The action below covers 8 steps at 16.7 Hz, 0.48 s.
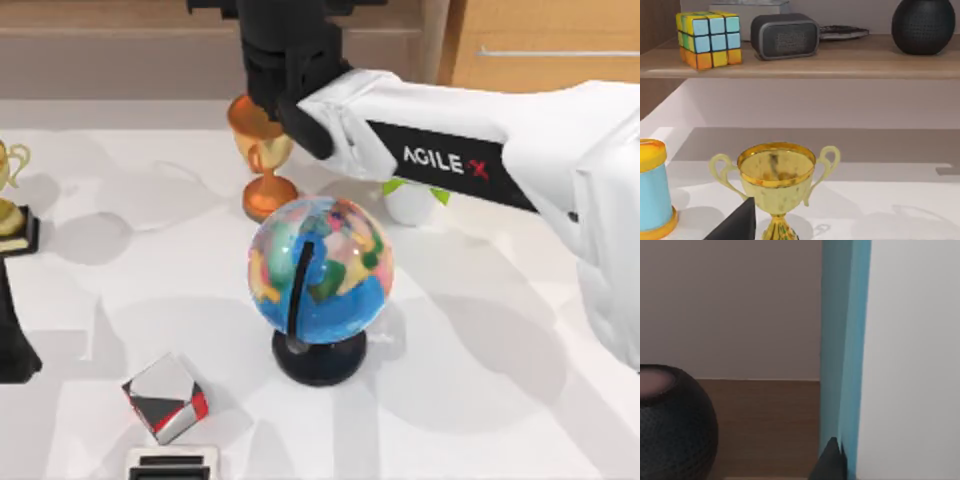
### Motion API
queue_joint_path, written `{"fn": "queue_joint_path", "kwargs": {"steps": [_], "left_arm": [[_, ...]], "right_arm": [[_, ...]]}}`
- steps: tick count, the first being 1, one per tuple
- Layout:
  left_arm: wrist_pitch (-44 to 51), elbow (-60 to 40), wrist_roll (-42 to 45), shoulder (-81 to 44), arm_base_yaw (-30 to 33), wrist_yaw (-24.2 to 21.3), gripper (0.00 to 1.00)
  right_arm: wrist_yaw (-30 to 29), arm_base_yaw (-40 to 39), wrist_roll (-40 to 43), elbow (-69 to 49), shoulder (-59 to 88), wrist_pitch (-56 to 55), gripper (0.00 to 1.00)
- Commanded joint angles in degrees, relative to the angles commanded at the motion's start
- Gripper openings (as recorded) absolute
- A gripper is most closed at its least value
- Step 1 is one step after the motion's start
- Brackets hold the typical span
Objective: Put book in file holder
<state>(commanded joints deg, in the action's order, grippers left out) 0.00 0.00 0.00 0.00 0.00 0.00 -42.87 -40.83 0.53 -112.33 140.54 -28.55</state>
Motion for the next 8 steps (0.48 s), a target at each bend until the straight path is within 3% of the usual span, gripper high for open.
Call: {"fn": "queue_joint_path", "kwargs": {"steps": [8], "left_arm": [[0.0, 0.0, 0.0, 0.0, 0.0, 0.0, 1.00]], "right_arm": [[0.0, -0.2, -0.1, -0.7, -0.5, 1.0, 0.00]]}}
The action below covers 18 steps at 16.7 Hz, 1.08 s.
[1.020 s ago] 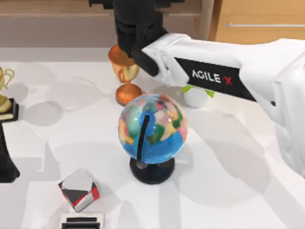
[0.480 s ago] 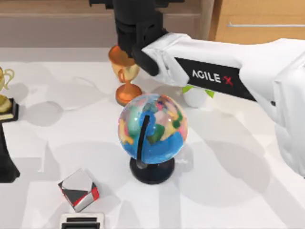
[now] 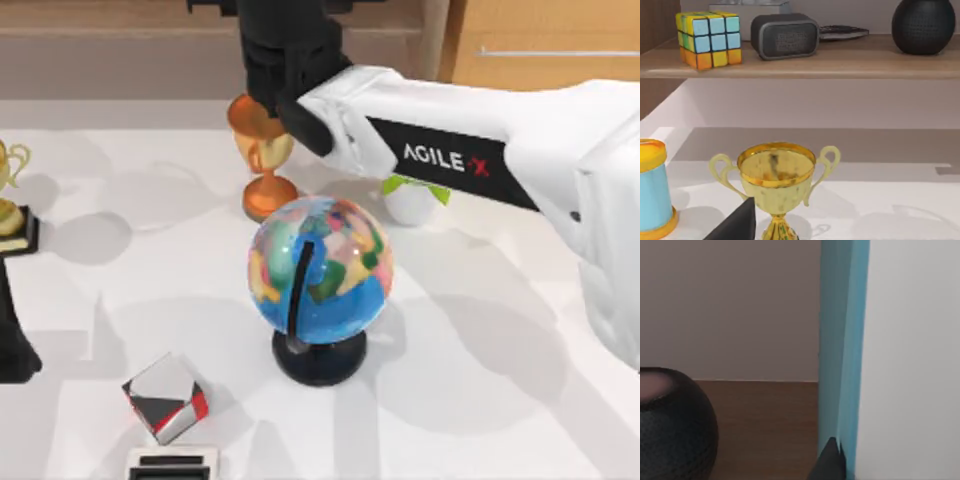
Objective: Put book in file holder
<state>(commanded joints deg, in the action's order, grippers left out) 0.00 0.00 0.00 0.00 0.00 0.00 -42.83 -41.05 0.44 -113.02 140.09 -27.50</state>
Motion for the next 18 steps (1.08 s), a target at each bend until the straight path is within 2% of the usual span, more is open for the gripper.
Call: {"fn": "queue_joint_path", "kwargs": {"steps": [10, 14, 18], "left_arm": [[0.0, 0.0, 0.0, 0.0, 0.0, 0.0, 1.00], [0.0, 0.0, 0.0, 0.0, 0.0, 0.0, 1.00], [0.0, 0.0, 0.0, 0.0, 0.0, 0.0, 1.00]], "right_arm": [[0.7, 0.1, -1.2, 0.3, -1.4, 1.4, 0.00], [6.0, 0.5, -8.6, 9.8, -9.2, 0.9, 0.00], [15.0, 1.4, -19.6, 25.2, -21.3, 0.7, 0.00]]}}
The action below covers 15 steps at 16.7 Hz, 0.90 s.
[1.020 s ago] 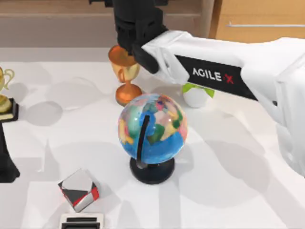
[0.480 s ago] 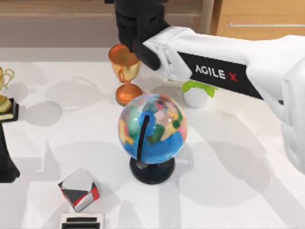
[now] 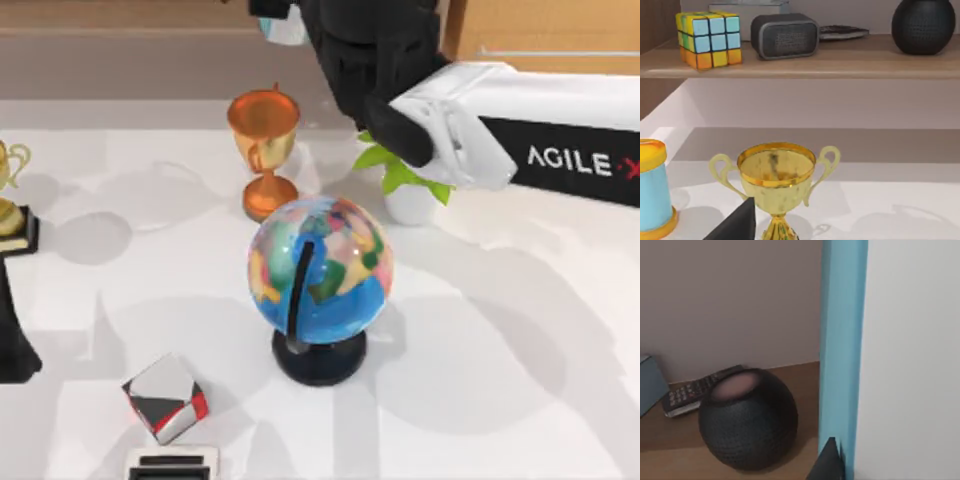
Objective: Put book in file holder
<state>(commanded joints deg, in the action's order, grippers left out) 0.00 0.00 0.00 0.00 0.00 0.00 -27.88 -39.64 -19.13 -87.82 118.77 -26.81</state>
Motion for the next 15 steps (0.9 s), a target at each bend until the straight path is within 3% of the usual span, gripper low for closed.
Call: {"fn": "queue_joint_path", "kwargs": {"steps": [9, 15], "left_arm": [[0.0, 0.0, 0.0, 0.0, 0.0, 0.0, 1.00], [0.0, 0.0, 0.0, 0.0, 0.0, 0.0, 1.00]], "right_arm": [[24.4, 6.9, -25.5, 36.6, -31.5, -2.6, 0.00], [37.2, 20.4, -39.8, 51.7, -42.5, -5.2, 0.00]]}}
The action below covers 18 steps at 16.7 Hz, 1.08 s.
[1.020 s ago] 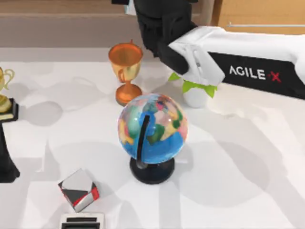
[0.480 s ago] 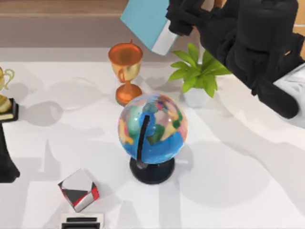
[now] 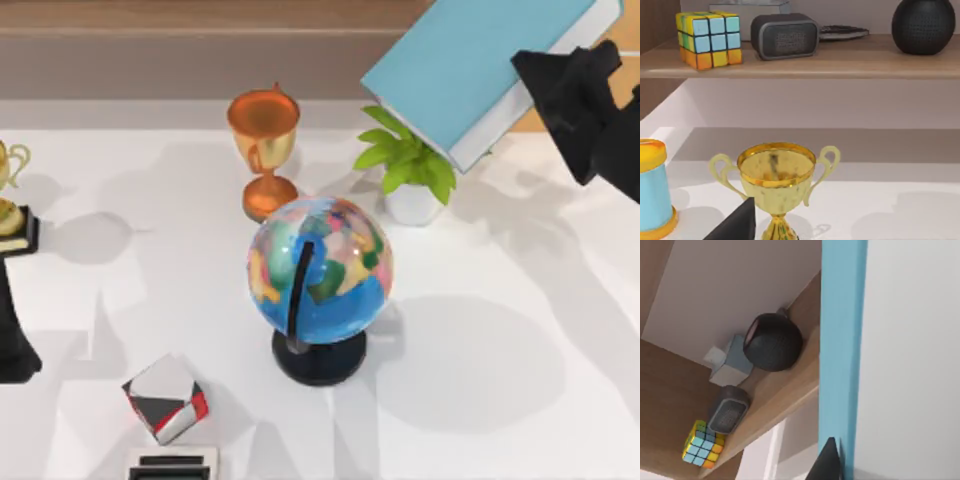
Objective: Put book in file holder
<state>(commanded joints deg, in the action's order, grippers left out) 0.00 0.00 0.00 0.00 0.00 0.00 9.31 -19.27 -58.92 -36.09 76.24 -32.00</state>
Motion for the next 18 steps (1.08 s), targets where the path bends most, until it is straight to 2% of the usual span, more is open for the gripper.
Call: {"fn": "queue_joint_path", "kwargs": {"steps": [6, 12, 15, 18], "left_arm": [[0.0, 0.0, 0.0, 0.0, 0.0, 0.0, 1.00], [0.0, 0.0, 0.0, 0.0, 0.0, 0.0, 1.00], [0.0, 0.0, 0.0, 0.0, 0.0, 0.0, 1.00], [0.0, 0.0, 0.0, 0.0, 0.0, 0.0, 1.00]], "right_arm": [[8.6, 21.6, -11.7, 4.6, 4.1, -1.9, 0.00], [13.7, 41.6, -19.6, -3.0, 17.4, -4.7, 0.00], [15.4, 47.1, -22.1, -9.4, 24.2, -6.2, 0.00], [16.5, 48.9, -23.6, -14.3, 29.7, -6.9, 0.00]]}}
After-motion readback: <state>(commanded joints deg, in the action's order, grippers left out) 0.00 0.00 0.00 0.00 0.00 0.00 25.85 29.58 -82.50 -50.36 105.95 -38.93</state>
